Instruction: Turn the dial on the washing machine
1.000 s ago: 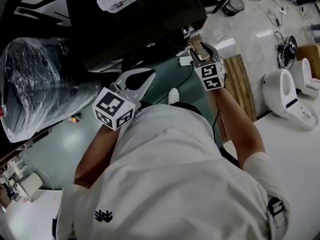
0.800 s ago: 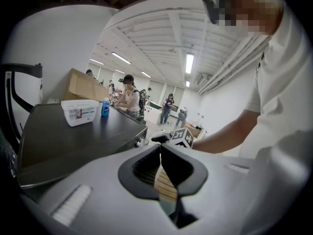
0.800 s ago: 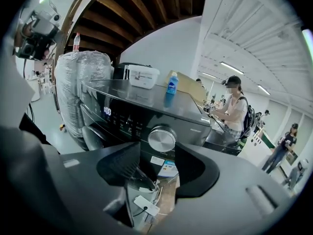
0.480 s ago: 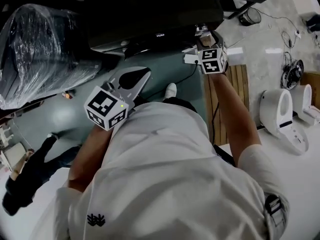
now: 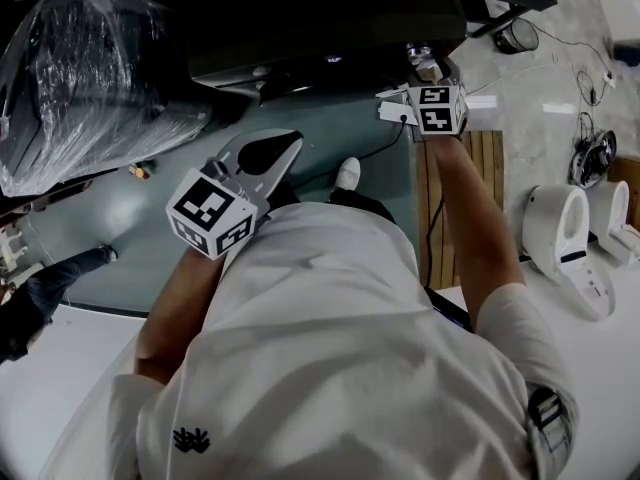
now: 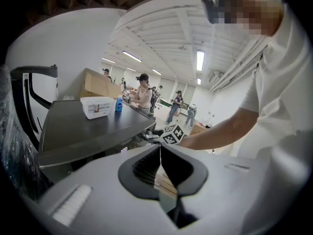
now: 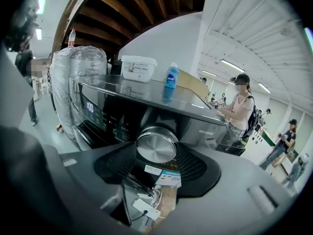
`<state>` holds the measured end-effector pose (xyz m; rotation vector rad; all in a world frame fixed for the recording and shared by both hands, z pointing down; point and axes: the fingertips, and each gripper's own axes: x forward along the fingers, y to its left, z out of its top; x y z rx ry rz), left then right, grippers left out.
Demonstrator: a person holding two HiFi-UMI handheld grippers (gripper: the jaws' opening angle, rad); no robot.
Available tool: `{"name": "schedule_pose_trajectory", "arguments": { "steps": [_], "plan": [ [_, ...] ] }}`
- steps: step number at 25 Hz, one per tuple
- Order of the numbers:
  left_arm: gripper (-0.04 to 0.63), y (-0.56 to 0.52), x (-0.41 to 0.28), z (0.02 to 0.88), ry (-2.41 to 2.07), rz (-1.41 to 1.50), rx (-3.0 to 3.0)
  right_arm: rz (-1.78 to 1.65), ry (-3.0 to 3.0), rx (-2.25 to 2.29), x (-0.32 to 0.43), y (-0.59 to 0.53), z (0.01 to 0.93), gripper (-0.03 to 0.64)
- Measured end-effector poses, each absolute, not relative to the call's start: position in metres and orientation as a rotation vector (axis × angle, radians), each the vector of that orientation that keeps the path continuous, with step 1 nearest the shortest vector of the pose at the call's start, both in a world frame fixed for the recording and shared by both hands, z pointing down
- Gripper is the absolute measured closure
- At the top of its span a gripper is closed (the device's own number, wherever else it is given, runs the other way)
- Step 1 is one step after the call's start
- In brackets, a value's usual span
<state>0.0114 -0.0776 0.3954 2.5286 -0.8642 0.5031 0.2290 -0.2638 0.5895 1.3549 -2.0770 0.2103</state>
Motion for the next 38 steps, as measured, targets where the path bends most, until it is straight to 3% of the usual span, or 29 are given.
{"name": "schedule_pose_trajectory", "arguments": {
  "steps": [12, 28, 38],
  "plan": [
    [0.538, -0.081, 0.017, 0.400, -0.830, 0.512, 2.532, 0.654, -2.251, 1.489, 0.235, -0.265, 0.585, 0.367],
    [0.538, -0.081, 0.033, 0.394, -0.796, 0.519, 2.567, 0.148, -2.094, 1.320, 0.232, -0.254, 0.579, 0.350],
    [0.538, -0.079, 0.027, 0.392, -0.821, 0.527, 2.565, 0.127, -2.031, 1.366, 0.227, -0.266, 0.590, 0.353]
  ]
}}
